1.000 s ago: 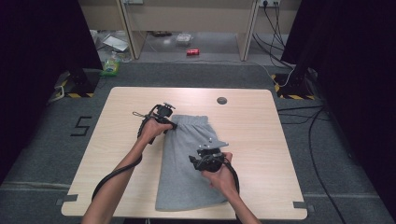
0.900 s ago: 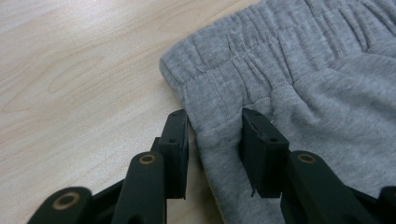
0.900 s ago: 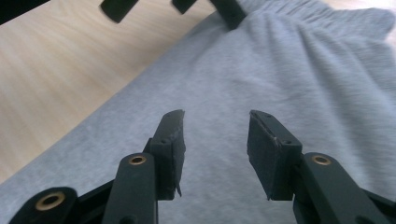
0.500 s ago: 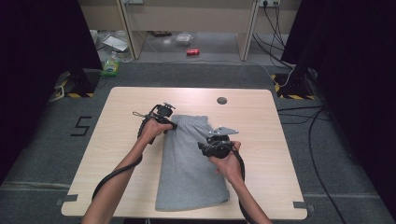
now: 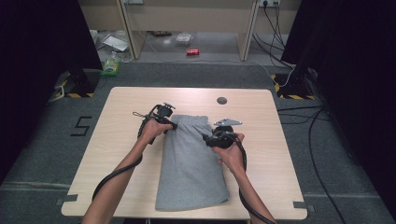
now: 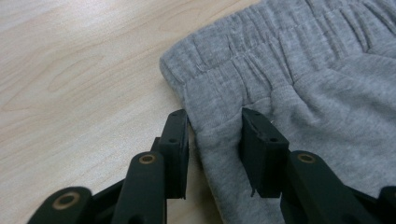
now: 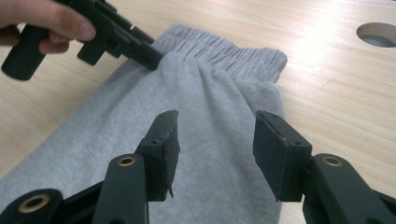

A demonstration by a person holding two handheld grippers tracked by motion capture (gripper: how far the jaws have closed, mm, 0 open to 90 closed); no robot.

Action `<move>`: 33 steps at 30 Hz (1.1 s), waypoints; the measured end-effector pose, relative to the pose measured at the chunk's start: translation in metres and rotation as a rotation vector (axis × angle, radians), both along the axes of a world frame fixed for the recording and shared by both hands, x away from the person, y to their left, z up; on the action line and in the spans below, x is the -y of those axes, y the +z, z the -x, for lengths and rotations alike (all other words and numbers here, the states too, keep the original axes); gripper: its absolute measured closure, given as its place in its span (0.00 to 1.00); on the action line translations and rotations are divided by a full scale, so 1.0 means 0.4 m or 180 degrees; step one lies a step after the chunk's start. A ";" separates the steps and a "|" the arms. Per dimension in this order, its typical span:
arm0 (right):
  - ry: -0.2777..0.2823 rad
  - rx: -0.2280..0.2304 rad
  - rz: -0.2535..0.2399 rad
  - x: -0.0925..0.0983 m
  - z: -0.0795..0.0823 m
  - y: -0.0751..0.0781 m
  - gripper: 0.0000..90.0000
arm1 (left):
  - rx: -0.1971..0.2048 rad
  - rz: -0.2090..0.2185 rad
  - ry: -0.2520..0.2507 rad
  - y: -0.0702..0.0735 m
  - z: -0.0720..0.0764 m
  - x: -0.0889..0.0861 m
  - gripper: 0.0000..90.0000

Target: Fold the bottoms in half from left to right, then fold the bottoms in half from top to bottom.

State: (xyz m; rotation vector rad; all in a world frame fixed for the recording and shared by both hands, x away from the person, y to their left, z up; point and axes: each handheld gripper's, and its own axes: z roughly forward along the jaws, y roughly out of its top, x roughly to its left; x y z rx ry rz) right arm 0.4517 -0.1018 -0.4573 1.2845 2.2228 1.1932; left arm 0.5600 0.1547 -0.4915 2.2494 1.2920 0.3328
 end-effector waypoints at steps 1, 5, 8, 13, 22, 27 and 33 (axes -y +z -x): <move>-0.0013 -0.0009 -0.0007 0.000 -0.004 -0.001 0.55 | -0.0004 0.0004 -0.0003 0.000 0.000 0.000 0.69; -0.0025 -0.0034 0.0001 0.001 -0.019 -0.004 0.51 | -0.0002 0.0003 -0.0005 0.000 0.000 -0.001 0.70; -0.0048 -0.0047 -0.0030 0.003 -0.027 -0.009 0.50 | 0.0001 -0.0002 -0.0010 0.000 0.000 -0.001 0.70; -0.0080 -0.0070 -0.0049 0.005 -0.038 -0.014 0.49 | -0.0019 -0.0017 0.0002 0.001 -0.001 0.001 0.69; -0.0163 -0.0090 -0.0060 0.014 -0.064 -0.011 0.48 | -0.0005 -0.0002 0.0009 0.000 0.000 0.000 0.70; -0.0193 -0.0104 -0.0027 0.016 -0.074 -0.014 0.47 | -0.0020 -0.0014 0.0004 0.001 -0.001 0.001 0.70; -0.0239 -0.0139 -0.0075 0.012 -0.096 -0.020 0.47 | -0.0016 -0.0006 0.0016 0.001 0.000 0.001 0.70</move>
